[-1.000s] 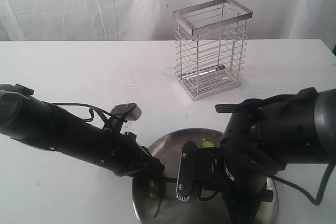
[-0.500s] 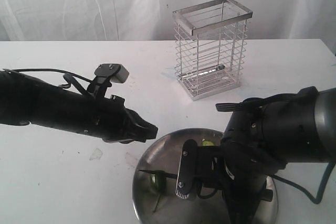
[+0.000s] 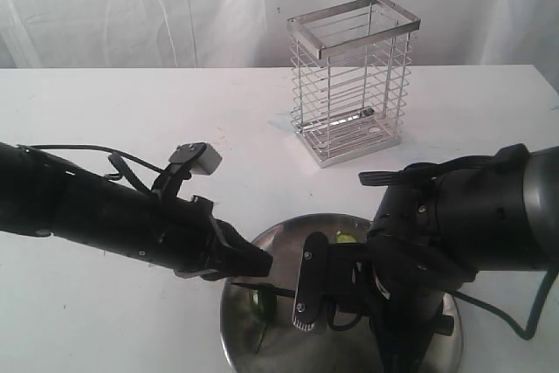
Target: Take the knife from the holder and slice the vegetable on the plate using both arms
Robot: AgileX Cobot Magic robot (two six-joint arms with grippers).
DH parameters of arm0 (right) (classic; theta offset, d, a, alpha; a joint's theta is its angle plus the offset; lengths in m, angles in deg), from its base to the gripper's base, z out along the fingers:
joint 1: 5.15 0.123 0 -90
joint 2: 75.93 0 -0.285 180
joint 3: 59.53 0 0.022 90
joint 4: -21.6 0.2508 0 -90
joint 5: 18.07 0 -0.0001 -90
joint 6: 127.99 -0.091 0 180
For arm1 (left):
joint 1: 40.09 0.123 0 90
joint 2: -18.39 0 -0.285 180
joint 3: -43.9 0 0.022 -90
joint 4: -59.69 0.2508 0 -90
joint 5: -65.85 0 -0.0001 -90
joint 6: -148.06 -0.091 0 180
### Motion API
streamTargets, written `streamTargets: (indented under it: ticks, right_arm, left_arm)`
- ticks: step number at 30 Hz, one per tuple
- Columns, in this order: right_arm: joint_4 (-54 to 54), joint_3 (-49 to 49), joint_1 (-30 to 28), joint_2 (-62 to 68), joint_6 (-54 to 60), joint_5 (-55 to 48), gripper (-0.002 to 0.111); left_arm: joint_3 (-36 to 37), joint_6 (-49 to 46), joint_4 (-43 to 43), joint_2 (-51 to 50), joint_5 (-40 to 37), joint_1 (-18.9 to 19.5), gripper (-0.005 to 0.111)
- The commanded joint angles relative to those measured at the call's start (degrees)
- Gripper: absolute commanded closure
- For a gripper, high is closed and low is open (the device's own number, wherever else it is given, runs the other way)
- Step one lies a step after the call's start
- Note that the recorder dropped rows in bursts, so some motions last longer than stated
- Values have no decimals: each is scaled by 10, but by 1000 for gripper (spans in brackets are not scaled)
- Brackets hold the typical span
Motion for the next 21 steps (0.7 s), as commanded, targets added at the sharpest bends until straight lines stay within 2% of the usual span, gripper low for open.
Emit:
streamTargets:
  ticks: [1, 7, 16, 21]
  right_arm:
    - [1, 3, -1, -2, -5, 0, 108]
    - [1, 3, -1, -2, -5, 0, 108]
    - [0, 3, -1, -2, -5, 1, 108]
    - [0, 3, -1, -2, -5, 1, 108]
  left_arm:
    - [4, -17, -21, 2, -5, -18, 107]
    - [4, -32, -34, -2, 37, -44, 107]
    - [3, -36, -40, -29, 24, -44, 107]
    - [3, -63, -79, -29, 10, -44, 107]
